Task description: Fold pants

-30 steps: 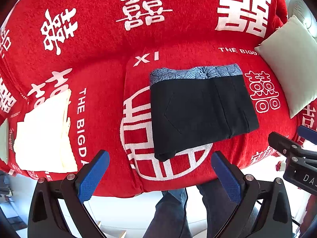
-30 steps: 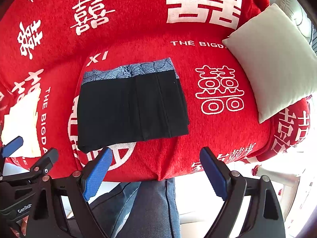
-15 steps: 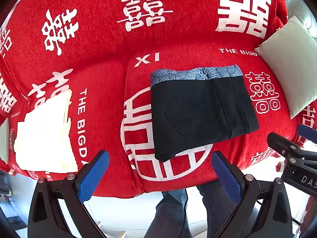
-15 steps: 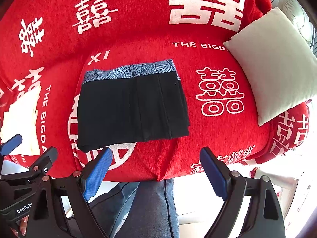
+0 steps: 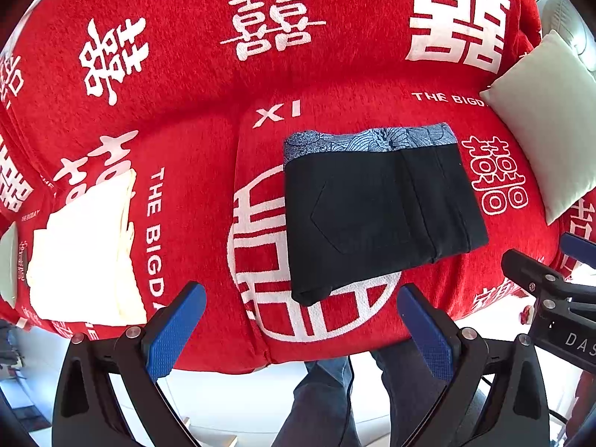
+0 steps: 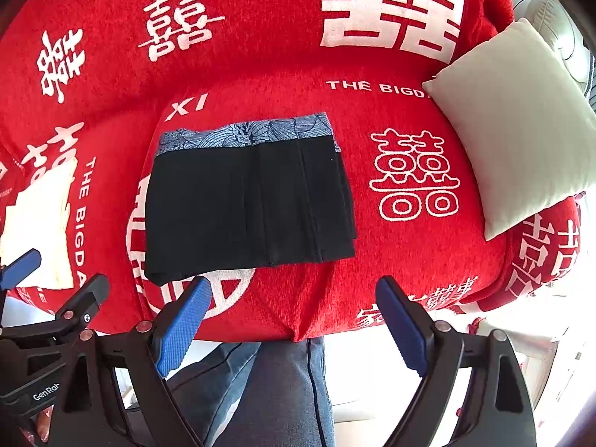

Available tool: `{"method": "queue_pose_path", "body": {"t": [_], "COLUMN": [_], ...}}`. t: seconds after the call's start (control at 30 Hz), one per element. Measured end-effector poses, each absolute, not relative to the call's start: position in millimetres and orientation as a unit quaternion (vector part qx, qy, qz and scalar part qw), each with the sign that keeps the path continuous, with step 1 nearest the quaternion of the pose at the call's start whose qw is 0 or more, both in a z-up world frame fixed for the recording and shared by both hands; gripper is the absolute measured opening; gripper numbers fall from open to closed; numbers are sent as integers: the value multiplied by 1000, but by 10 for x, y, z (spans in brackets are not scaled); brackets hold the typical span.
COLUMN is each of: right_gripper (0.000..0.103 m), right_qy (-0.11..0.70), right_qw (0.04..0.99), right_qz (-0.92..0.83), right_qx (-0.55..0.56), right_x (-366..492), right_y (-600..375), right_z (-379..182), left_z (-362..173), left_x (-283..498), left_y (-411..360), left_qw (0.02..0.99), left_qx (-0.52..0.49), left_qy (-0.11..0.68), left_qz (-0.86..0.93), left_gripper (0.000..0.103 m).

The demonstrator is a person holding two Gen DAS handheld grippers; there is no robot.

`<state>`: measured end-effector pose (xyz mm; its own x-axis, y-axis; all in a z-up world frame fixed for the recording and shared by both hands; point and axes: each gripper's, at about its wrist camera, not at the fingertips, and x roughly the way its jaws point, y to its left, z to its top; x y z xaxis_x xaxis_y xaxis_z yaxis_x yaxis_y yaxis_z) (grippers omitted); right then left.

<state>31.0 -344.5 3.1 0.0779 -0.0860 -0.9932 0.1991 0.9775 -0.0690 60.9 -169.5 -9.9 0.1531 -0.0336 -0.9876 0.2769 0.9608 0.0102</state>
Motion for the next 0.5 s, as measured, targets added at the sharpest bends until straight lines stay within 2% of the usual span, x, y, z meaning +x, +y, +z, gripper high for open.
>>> {"method": "queue_pose_path", "body": {"t": [0.5], "right_gripper": [92], "right_qy": [674], "right_qw": [731], "right_qz": [-97], "right_qx": [41], "right_x": [289], "right_y": [-3424], "right_z": [2], "left_z": [-150], "left_x": [612], "left_y": [-1679], "left_qw": [751], "left_qx": [70], "left_qy": [649], "left_qz": [-101], "left_gripper": [103]}}
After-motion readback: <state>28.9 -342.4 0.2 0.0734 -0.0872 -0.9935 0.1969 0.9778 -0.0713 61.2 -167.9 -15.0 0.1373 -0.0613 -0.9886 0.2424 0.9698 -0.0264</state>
